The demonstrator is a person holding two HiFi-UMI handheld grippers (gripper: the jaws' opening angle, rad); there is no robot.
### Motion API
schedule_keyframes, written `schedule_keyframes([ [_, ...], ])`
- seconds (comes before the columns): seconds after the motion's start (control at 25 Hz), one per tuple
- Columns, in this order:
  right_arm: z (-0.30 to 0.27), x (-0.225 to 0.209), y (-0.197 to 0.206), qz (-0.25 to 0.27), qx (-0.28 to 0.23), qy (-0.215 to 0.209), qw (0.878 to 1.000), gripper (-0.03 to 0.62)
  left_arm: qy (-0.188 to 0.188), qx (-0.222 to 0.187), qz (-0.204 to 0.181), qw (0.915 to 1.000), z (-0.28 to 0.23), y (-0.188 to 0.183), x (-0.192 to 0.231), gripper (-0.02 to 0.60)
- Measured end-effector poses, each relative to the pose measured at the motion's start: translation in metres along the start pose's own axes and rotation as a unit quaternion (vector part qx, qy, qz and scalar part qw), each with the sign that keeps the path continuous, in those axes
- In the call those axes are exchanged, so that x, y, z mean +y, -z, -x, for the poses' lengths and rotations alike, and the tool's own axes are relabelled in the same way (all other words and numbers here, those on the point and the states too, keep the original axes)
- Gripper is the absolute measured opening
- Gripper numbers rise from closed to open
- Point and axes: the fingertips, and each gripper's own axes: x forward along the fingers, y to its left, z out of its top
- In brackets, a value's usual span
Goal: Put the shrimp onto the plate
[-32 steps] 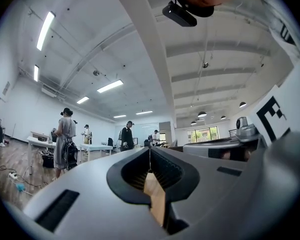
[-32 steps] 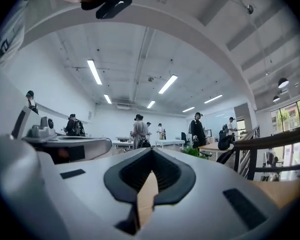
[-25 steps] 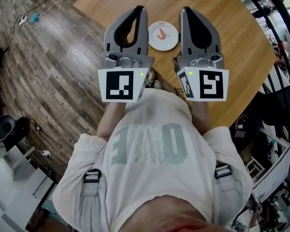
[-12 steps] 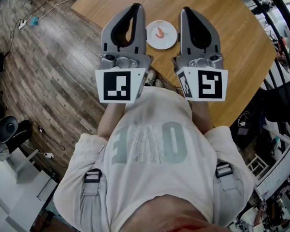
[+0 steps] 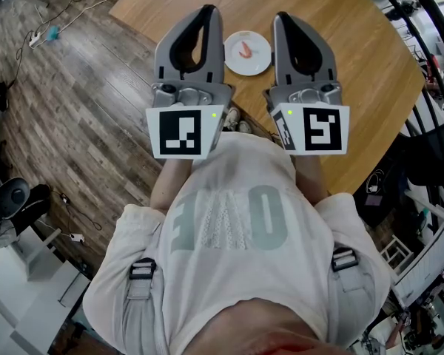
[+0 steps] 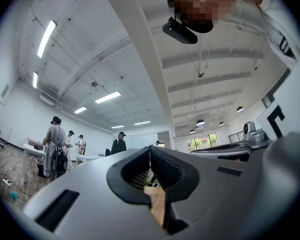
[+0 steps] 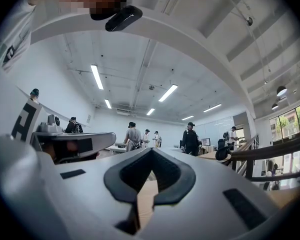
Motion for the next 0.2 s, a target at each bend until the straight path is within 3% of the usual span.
schedule_keyframes([
  [0.2, -0.0019, 0.0005, -0.0001, -0.007, 0.000, -0.005, 1.000, 0.018, 0.000, 0.001, -0.002, 1.0000, 0.0002, -0.0005, 0.0009, 0.012],
])
